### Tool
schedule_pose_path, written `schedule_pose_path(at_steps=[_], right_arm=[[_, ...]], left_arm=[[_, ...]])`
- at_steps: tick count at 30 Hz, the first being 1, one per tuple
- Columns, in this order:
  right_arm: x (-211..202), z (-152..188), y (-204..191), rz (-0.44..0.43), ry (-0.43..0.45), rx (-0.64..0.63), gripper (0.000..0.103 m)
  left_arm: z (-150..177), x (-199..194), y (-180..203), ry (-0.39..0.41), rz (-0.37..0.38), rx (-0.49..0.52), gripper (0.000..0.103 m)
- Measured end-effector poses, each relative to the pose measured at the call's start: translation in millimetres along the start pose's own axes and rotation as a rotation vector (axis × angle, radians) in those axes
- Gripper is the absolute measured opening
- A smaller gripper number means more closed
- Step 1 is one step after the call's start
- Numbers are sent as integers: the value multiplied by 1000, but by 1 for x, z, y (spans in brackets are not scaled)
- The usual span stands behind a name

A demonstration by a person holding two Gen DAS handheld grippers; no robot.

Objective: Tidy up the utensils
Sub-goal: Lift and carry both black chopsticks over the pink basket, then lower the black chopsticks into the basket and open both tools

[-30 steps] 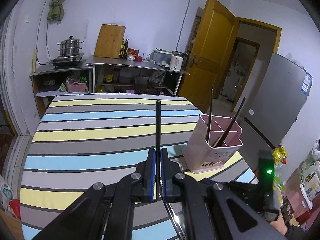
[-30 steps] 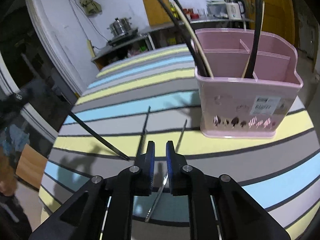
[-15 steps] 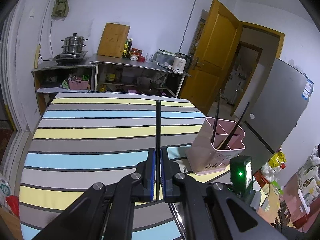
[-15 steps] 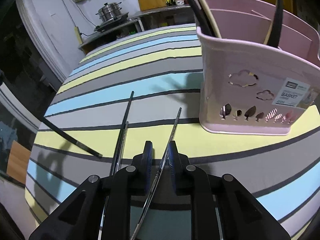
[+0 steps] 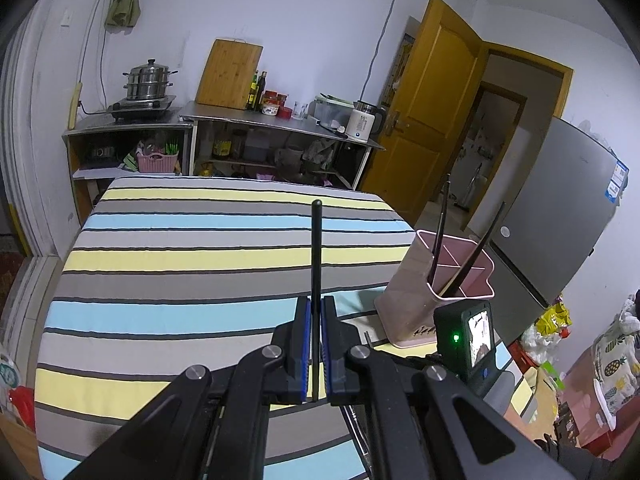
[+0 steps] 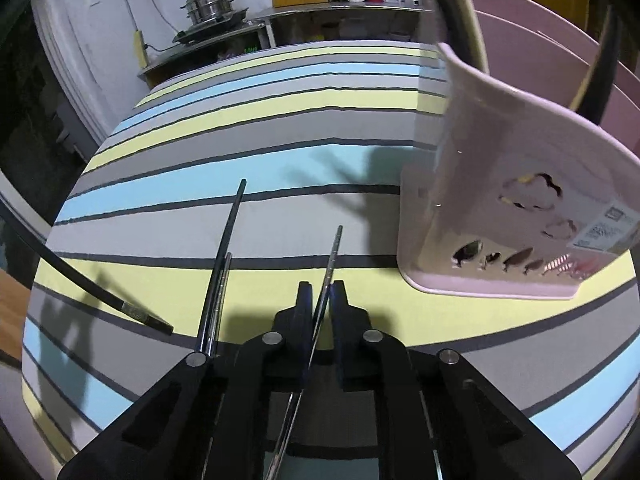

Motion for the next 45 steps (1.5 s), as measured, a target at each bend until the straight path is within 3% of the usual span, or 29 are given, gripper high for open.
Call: schedule_pose_path(at_steps=[6, 28, 45], right_arm=[[-13, -3, 2, -34, 17, 24, 5], [-148, -56, 16, -112, 295, 60, 5], [-203, -93, 63, -67, 422, 97, 5]], left_arm=[[-3, -2, 1, 0, 2, 6, 5], [-28, -29, 50, 49, 57, 68, 5], [-55, 25, 125, -5, 191, 68, 5]])
Point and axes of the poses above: each gripper's, at about its wrist camera, not at the fingertips, and x roughly the way its jaws point, y to its right, z to its underside, the point moved 8 cm from there along x, roughly the way its jaws point, and after that the axes turned 11 degrees about y, right-handed, at the moved point
